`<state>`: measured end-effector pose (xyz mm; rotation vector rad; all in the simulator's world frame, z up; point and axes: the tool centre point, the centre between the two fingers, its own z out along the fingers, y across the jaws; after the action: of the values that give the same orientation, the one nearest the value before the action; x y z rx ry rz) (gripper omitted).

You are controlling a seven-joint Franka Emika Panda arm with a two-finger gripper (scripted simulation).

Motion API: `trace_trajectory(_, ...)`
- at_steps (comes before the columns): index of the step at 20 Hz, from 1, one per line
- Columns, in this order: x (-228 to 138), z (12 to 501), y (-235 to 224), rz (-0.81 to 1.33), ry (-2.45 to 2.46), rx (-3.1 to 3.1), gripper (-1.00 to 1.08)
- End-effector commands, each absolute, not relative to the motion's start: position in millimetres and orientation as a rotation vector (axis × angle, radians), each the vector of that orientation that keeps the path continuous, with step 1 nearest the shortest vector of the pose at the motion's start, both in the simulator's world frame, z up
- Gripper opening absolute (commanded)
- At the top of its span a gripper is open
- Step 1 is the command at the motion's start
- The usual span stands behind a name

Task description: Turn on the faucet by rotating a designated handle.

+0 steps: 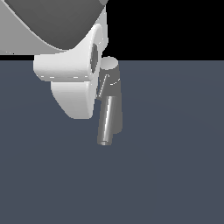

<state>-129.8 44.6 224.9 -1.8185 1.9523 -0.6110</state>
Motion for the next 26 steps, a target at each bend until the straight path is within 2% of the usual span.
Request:
trace_trajectory(1,-131.3,223.3,32.2,-0.612,1.975,-1.802,-1.00)
trace_trajectory(26,-140.3,219.0,-10.7,-0.610,1.989,-1.796,-1.00)
